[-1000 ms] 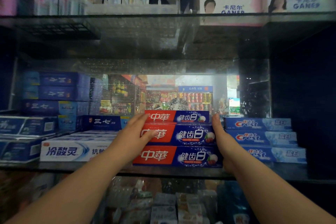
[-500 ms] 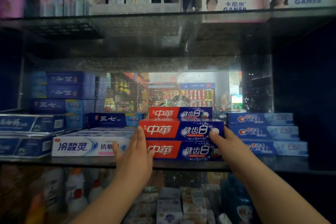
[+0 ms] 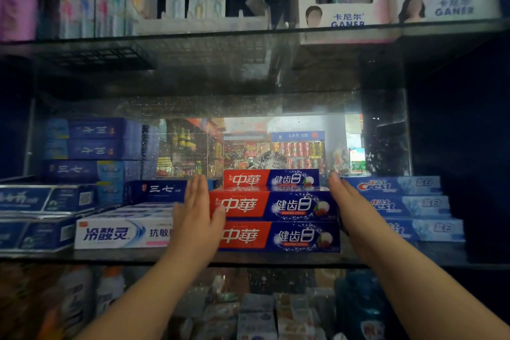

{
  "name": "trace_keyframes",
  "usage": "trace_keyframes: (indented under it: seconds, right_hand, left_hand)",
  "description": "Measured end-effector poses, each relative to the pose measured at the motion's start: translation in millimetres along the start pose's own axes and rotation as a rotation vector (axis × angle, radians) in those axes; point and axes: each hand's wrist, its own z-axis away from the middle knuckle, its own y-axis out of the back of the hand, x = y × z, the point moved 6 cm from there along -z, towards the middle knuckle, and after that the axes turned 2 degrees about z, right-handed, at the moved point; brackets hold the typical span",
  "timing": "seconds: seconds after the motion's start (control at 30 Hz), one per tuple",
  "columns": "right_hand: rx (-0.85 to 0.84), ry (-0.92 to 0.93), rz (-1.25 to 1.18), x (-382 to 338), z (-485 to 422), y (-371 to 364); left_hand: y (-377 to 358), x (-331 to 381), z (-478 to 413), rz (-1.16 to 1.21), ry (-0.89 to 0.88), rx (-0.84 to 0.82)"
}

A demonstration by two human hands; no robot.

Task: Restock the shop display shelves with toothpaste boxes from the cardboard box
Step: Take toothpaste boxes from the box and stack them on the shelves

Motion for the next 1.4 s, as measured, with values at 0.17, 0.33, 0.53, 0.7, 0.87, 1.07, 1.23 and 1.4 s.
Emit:
trace_keyframes:
  seconds: [0.17, 0.33, 0.53, 0.7, 0.87, 1.07, 1.23, 1.4]
  right_hand:
    - [-0.097, -0.049, -0.185, -27.4, -25.9, -6.6]
    - [-0.137, -0.075, -0.104, -36.6, -46.4, -12.7]
    - [-0.219, -0.054, 0.043, -35.0, -59.6, -7.2]
    - [-0.214, 0.068, 0.161, -53.6, -51.7, -3.7]
    - [-0.125, 0.162, 0.180, -72.5, -23.1, 7.6]
    - [-0.114, 0.091, 0.136, -30.7, -14.0, 8.7]
    - [-0.143, 0.060, -0.036, -10.4, -17.6, 5.4]
    - [-0.188, -0.036, -0.209, 15.8, -12.8, -7.9]
  left_hand:
    - [8.5, 18.1, -44.9, 0.670, 0.253, -0.166]
    - [-3.2, 9.1, -90.8, 0.710, 0.316, -0.373]
    - [-21.2, -3.5, -100.7, 0.724, 0.399, -0.460]
    - [1.1, 7.2, -101.8, 0.727, 0.249, -0.315]
    - [30.9, 32.1, -78.9, 0.732, 0.101, -0.206]
    - [10.2, 14.2, -40.4, 0.763, 0.166, -0.339]
    - [-4.3, 8.3, -23.4, 0.956, 0.255, -0.287]
    - [-21.2, -1.6, -14.8, 1.022, 0.318, -0.152]
